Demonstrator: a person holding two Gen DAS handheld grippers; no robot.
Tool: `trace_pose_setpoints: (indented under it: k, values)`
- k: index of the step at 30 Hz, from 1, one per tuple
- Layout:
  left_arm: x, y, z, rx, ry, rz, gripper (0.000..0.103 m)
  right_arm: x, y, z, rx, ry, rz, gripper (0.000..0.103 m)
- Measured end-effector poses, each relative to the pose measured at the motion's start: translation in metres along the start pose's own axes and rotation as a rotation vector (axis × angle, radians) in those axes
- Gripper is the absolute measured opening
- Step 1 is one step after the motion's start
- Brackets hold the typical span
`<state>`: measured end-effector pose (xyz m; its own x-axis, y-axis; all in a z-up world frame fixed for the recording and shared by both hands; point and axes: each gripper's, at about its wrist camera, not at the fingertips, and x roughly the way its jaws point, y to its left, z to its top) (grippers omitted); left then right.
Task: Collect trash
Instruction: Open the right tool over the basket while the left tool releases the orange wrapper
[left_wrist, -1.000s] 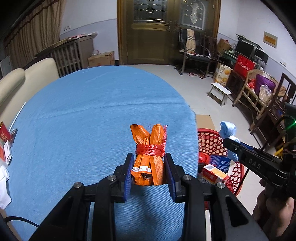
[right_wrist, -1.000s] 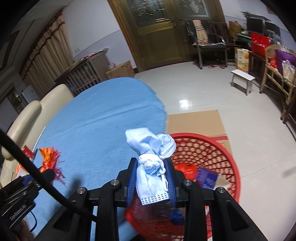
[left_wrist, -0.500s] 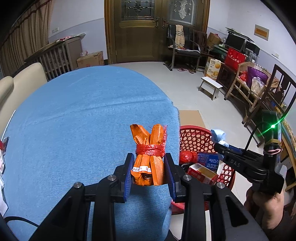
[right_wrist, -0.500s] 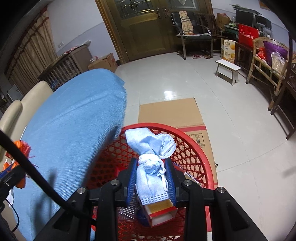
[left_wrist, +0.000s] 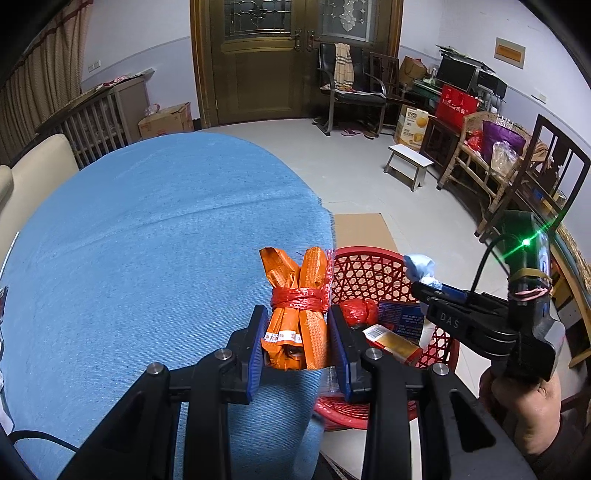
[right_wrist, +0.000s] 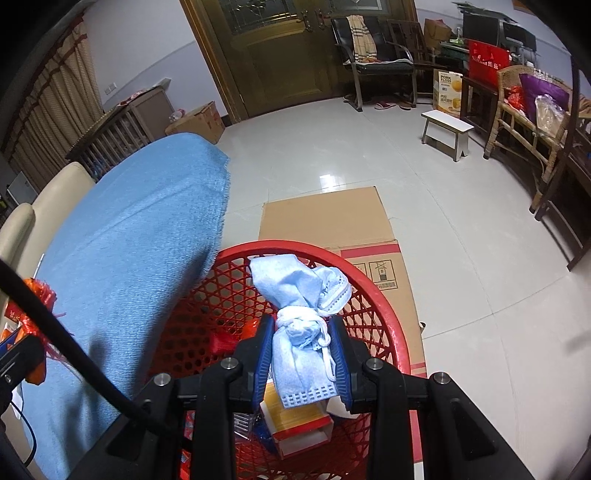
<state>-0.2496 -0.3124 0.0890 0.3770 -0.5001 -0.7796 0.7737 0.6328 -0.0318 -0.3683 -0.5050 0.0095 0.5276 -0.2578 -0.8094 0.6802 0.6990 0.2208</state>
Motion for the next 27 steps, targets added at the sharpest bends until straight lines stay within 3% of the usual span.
trace_pose_setpoints:
  k: [4, 5, 6, 8, 21, 27]
  values:
    - [0.003, -0.005, 0.001, 0.008, 0.005, -0.005, 0.034, 0.006, -0.001, 0.002, 0.009, 0.025, 0.008, 0.034]
    - [0.004, -0.007, 0.002, 0.009, 0.007, -0.007, 0.034, 0.007, -0.001, 0.002, 0.010, 0.028, 0.012, 0.039]
    - [0.005, -0.007, 0.002, 0.010, 0.009, -0.009, 0.034, 0.007, -0.002, 0.003, 0.011, 0.024, 0.010, 0.060]
    - [0.007, -0.010, 0.002, 0.013, 0.013, -0.010, 0.034, 0.002, -0.005, 0.003, 0.023, -0.002, 0.010, 0.072]
    - [0.032, -0.041, 0.004, 0.053, 0.064, -0.056, 0.034, -0.066, -0.036, 0.008, 0.135, -0.157, 0.049, 0.072]
    - [0.044, -0.053, 0.005, 0.072, 0.091, -0.069, 0.034, -0.087, -0.043, 0.002, 0.156, -0.179, 0.069, 0.072]
